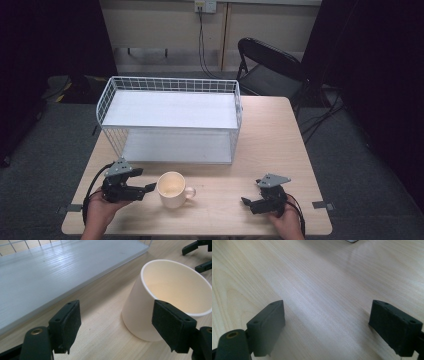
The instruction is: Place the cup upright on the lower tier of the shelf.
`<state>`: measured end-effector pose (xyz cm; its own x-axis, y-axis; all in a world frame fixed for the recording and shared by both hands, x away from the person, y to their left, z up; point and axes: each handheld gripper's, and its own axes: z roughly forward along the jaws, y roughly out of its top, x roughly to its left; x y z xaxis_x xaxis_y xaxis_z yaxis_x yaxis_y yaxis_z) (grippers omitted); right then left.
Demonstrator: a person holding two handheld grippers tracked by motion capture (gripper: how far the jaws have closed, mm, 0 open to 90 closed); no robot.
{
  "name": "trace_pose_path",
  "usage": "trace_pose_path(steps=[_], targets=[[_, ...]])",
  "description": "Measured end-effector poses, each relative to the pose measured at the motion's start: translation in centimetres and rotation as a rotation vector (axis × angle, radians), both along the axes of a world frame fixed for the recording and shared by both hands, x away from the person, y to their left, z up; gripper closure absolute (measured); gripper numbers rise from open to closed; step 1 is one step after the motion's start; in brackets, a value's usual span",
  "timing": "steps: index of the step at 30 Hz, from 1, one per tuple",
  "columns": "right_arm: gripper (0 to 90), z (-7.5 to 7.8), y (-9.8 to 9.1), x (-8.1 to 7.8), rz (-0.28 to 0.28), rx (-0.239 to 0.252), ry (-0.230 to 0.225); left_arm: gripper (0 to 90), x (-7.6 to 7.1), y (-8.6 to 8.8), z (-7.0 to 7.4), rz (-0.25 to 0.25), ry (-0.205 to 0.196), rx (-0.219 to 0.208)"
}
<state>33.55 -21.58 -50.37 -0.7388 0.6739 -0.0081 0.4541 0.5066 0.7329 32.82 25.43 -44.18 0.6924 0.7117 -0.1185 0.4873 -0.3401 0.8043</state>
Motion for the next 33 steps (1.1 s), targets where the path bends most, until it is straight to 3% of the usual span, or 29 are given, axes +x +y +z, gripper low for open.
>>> trace_pose_path(steps=[4,8,16,20,26,29,33], targets=[[12.4,0.0,0.0,0.0,0.0,0.0,0.0,23.4,0.1,0.1,0.5,0.007,0.004,-0.017],[12.5,0.0,0.0,0.0,-0.001,0.0,0.0,23.6,0.1,-0.2,1.1,0.004,-0.006,0.001],[12.4,0.0,0.0,0.0,-0.001,0.0,0.0,24.4,0.2,-0.5,1.8,0.011,0.006,-0.032],[12.4,0.0,0.0,0.0,-0.001,0.0,0.0,25.5,0.2,-0.9,2.1,0.012,-0.001,-0.03],[12.4,0.0,0.0,0.0,0.0,0.0,0.0,26.9,0.2,-1.9,1.8,0.011,-0.01,-0.053],[12.4,0.0,0.0,0.0,-0.001,0.0,0.0,29.5,0.3,-2.2,1.4,0.014,-0.009,-0.089],[12.4,0.0,0.0,0.0,-0.001,0.0,0.0,31.6,0.4,-2.6,1.1,0.011,-0.014,-0.072]])
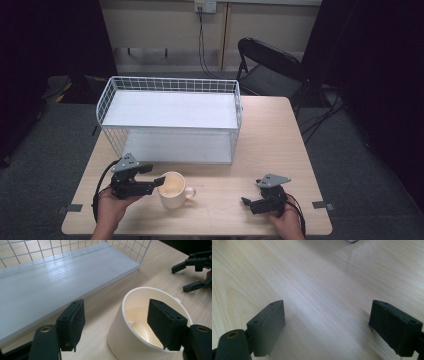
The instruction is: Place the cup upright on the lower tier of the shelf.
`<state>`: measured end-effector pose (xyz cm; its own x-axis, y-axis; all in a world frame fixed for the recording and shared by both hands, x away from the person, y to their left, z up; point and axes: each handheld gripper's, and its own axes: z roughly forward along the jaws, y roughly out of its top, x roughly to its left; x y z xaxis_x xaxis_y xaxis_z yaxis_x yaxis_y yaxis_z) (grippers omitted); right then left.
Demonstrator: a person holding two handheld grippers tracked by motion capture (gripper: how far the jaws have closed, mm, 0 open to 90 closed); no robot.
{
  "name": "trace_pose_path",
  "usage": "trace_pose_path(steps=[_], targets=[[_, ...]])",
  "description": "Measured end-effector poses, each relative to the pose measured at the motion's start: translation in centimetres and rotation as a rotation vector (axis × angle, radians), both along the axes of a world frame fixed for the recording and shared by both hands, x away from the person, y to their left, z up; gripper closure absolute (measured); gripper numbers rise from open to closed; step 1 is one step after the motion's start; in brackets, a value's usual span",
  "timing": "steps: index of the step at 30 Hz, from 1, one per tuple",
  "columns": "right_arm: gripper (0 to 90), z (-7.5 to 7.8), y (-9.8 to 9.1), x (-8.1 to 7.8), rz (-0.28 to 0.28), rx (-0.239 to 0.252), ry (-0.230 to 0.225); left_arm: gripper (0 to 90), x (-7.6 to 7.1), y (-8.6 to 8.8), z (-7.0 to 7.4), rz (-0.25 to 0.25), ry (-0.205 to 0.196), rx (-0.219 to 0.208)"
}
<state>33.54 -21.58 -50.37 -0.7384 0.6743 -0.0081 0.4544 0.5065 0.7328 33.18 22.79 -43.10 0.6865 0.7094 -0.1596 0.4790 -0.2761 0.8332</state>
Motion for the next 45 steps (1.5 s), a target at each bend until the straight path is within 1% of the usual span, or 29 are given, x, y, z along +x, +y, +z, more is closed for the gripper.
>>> trace_pose_path(steps=[2,8,11,13,16,18,19,25,31,36,40,42,45], targets=[[12.4,0.0,0.0,0.0,0.0,0.0,0.0,33.2,0.0,-0.1,0.0,0.001,-0.004,0.009],[12.4,0.0,0.0,0.0,0.0,0.0,0.0,38.7,0.1,-0.6,-0.3,-0.002,-0.005,0.005],[12.4,0.0,0.0,0.0,0.0,0.0,0.0,42.4,0.1,-0.8,-0.4,-0.001,-0.013,0.014],[12.4,0.0,0.0,0.0,0.0,0.0,0.0,43.8,0.1,-0.9,-0.5,0.005,-0.012,0.008],[12.5,0.0,0.0,0.0,0.0,0.0,0.0,47.6,0.0,-1.0,-0.6,-0.002,-0.017,0.011],[12.4,0.0,0.0,0.0,0.0,0.0,0.0,49.2,0.0,-1.1,-0.7,-0.008,-0.014,0.026],[12.4,0.0,0.0,0.0,0.0,0.0,0.0,49.5,0.0,-1.2,-0.8,-0.004,-0.012,0.023],[12.4,0.0,0.0,0.0,0.0,0.0,0.0,53.1,0.1,-1.4,-1.2,-0.011,-0.003,0.044],[12.4,0.0,0.0,0.0,0.0,0.0,0.0,56.1,0.3,-1.2,-1.4,0.0,0.013,0.035],[12.4,0.0,0.0,0.0,0.0,0.0,0.001,58.4,0.3,-1.4,-1.3,-0.002,0.011,0.041],[12.4,0.0,0.0,0.0,0.0,0.0,0.0,61.4,0.3,-1.6,-1.4,0.0,0.023,0.037],[12.4,0.0,0.0,0.0,0.0,0.0,0.0,63.8,0.4,-1.8,-1.6,-0.008,0.016,0.068],[12.4,0.0,0.0,0.0,0.0,0.0,0.0,65.3,0.4,-1.8,-1.8,-0.009,0.022,0.063]])
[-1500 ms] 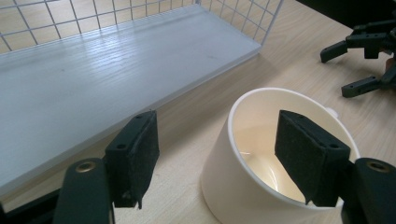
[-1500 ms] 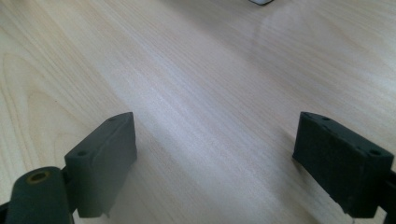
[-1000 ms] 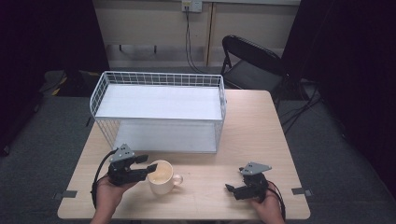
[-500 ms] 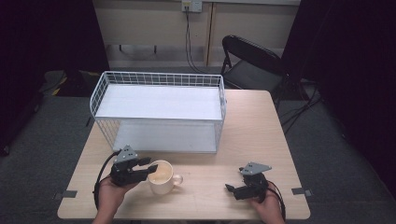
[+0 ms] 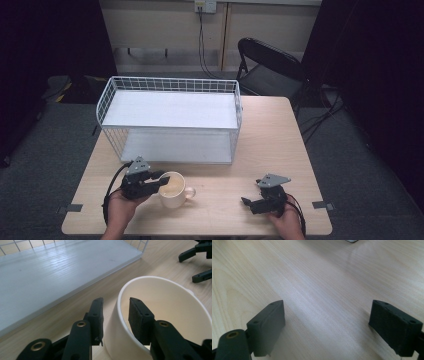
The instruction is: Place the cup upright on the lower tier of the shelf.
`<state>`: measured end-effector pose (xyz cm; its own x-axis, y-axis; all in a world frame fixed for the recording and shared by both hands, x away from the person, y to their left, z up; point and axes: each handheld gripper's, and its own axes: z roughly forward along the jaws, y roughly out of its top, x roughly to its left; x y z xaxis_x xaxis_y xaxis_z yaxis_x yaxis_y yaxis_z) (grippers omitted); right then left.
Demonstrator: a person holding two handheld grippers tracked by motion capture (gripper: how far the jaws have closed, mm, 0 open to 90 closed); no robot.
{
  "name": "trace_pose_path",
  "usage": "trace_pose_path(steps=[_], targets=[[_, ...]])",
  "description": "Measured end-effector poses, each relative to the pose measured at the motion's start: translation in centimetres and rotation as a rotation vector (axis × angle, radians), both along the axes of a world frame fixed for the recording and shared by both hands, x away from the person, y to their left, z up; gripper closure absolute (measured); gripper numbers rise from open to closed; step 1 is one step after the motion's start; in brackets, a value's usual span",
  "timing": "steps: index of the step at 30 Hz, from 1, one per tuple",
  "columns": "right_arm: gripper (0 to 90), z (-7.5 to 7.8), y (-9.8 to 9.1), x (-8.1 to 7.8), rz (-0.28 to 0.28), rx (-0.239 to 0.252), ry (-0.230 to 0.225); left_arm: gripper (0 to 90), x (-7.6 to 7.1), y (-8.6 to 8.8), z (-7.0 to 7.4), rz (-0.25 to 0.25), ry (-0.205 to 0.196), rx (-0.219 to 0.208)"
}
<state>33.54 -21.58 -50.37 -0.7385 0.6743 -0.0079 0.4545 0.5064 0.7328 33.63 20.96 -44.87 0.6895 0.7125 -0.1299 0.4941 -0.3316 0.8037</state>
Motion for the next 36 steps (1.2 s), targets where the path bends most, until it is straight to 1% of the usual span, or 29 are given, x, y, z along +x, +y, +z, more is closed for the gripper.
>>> trace_pose_path(steps=[1,4,6,7,8,10,15,16,20,22,24,26,30,36], targets=[[12.4,0.0,0.0,0.0,0.0,0.0,0.0,65.9,0.0,0.0,0.0,-0.002,0.003,-0.003],[12.4,0.0,0.0,0.0,0.0,0.0,0.0,71.4,0.0,0.0,0.1,-0.01,-0.004,0.003],[12.4,0.0,0.0,0.0,0.0,0.0,0.0,75.0,0.0,-0.1,0.1,-0.005,-0.003,0.003],[12.4,0.0,0.0,0.0,0.0,0.0,0.0,76.8,0.0,-0.1,0.1,0.001,0.0,0.008],[12.4,0.0,0.0,0.0,0.0,0.0,0.0,78.0,0.0,-0.1,0.1,0.006,0.012,0.001],[12.4,0.0,0.0,0.0,0.0,0.0,0.0,78.0,0.1,-0.1,0.1,0.019,0.018,-0.002],[12.4,0.0,0.0,0.0,0.0,0.0,0.0,81.0,0.1,0.2,0.2,0.046,-0.002,0.031],[12.4,0.0,0.0,0.0,0.0,0.0,0.0,81.3,0.1,0.2,0.2,0.053,0.0,0.03],[12.4,0.0,0.0,0.0,0.0,0.0,0.0,81.4,0.0,0.3,0.3,0.065,-0.006,0.052],[12.5,0.0,0.0,0.0,0.0,0.0,0.0,81.5,0.0,0.4,0.3,0.069,-0.007,0.056],[12.4,0.0,0.0,0.0,0.0,0.0,0.0,81.5,0.0,0.6,0.4,0.081,-0.002,0.054],[12.4,0.0,0.0,0.0,0.0,0.0,0.0,81.5,0.0,0.7,0.5,0.094,0.002,0.043],[12.4,0.0,0.0,0.0,0.0,0.0,0.0,81.6,0.0,1.1,0.7,0.112,0.0,0.039],[12.4,0.0,0.0,0.0,0.0,0.0,0.0,81.6,0.0,1.9,1.0,0.148,-0.002,0.015]])
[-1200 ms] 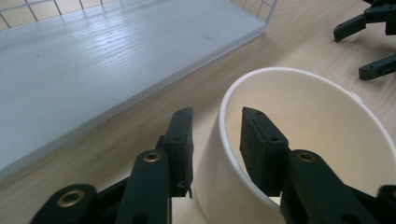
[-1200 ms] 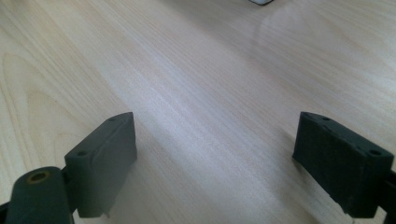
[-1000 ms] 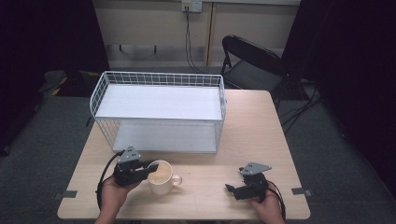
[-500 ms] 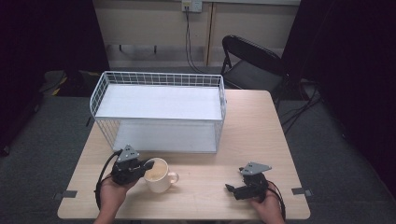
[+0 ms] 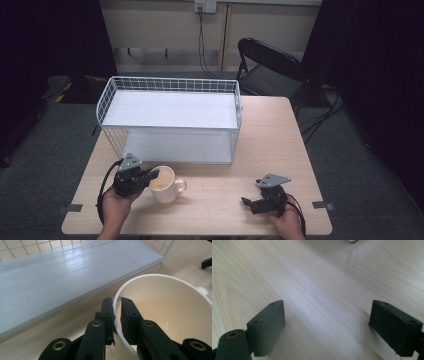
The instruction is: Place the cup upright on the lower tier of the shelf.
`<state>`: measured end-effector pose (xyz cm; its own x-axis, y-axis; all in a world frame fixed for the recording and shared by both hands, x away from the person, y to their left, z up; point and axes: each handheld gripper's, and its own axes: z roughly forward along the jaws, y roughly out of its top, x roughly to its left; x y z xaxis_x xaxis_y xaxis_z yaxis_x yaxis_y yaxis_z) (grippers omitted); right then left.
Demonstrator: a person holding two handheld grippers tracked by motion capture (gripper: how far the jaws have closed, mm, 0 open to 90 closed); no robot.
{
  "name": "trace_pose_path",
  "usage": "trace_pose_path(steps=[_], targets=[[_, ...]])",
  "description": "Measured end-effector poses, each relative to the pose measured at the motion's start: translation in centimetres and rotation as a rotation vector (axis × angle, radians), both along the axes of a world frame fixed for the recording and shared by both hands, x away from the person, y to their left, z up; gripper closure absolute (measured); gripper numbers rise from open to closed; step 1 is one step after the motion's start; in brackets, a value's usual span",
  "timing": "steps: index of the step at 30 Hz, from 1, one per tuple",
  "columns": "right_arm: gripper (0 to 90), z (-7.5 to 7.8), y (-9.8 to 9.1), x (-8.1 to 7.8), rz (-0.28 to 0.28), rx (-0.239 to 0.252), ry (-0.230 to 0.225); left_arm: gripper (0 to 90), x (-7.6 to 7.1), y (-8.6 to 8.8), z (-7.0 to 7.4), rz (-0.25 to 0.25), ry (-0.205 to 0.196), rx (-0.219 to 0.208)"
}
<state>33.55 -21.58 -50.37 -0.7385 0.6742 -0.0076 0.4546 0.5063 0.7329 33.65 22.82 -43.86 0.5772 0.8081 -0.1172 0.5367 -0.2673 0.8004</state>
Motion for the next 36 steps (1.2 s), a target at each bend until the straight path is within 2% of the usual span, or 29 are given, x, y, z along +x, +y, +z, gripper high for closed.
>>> trace_pose_path(steps=[8,12,17,20,27,36], targets=[[12.5,0.0,0.0,0.0,0.0,0.0,0.0,81.6,0.1,0.5,0.4,0.034,0.005,-0.017],[12.5,0.0,0.0,0.0,0.0,0.0,0.0,81.6,0.1,0.7,0.6,0.044,0.008,0.011],[12.5,0.0,0.0,0.0,0.0,0.0,0.0,81.7,0.2,0.9,0.8,0.064,0.011,0.015],[12.5,0.0,0.0,0.0,0.0,0.0,0.0,81.8,0.3,1.1,0.8,0.069,0.018,0.031],[12.5,0.0,0.0,0.0,0.0,0.0,0.0,81.8,0.6,1.4,1.1,0.097,0.009,0.027],[12.4,0.0,0.0,0.0,0.0,0.0,0.0,81.8,1.7,0.7,1.4,0.137,-0.015,0.056]])
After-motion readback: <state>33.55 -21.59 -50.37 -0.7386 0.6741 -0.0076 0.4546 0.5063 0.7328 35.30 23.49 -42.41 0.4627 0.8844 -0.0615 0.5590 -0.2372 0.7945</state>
